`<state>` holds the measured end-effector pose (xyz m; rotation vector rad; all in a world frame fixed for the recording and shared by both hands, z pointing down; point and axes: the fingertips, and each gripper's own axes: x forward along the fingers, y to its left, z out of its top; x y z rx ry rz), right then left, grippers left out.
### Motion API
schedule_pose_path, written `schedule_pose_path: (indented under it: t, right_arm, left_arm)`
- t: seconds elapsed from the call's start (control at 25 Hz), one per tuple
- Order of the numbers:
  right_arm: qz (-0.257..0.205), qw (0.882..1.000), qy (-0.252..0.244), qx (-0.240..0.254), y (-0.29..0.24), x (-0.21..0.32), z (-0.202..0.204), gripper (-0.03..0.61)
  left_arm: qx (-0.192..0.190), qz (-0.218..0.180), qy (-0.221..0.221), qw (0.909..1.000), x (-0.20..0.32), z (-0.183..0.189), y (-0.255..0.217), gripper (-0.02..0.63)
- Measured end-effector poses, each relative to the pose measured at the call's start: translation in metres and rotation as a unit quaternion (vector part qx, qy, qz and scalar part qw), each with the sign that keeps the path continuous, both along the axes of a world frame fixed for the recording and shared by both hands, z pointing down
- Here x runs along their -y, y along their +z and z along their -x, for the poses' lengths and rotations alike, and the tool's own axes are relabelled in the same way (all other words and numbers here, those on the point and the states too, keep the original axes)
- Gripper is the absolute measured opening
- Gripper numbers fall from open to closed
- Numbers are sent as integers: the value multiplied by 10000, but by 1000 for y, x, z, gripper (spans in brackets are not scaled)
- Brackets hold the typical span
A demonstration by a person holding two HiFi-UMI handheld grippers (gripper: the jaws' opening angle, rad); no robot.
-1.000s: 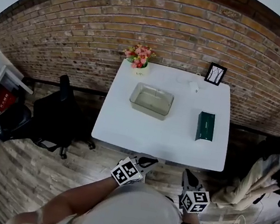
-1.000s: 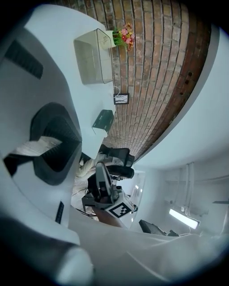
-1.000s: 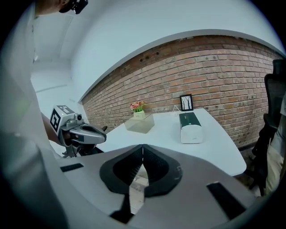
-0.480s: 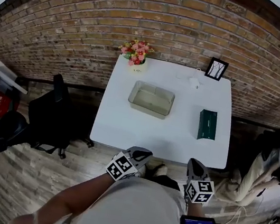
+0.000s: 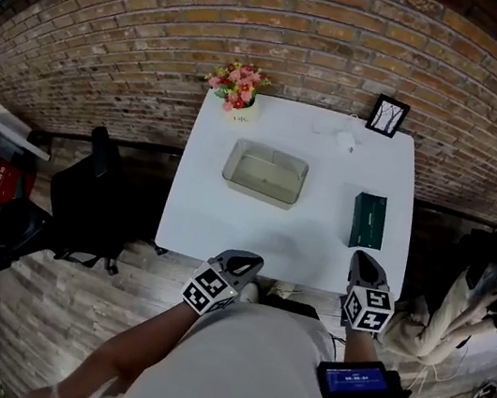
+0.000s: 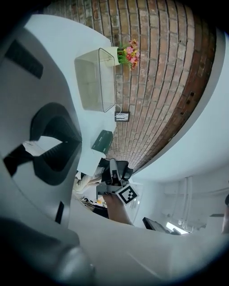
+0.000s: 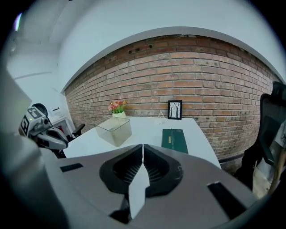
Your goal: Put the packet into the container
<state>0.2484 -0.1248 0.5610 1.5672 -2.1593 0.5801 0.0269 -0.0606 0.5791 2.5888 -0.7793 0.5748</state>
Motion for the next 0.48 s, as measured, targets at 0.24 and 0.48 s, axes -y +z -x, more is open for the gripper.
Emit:
schedule_pose_path:
  t: [0.24,0.48]
  right_arm:
    - [186,9998,-40,-37,8,34,-18,12]
    - [532,9979,134,-356,26,66,-40,186]
  left_arm:
    - [17,-116,-140,9998,29,-9,-8,11]
    - [76,-160,-305,9994,48,-12,-10,11]
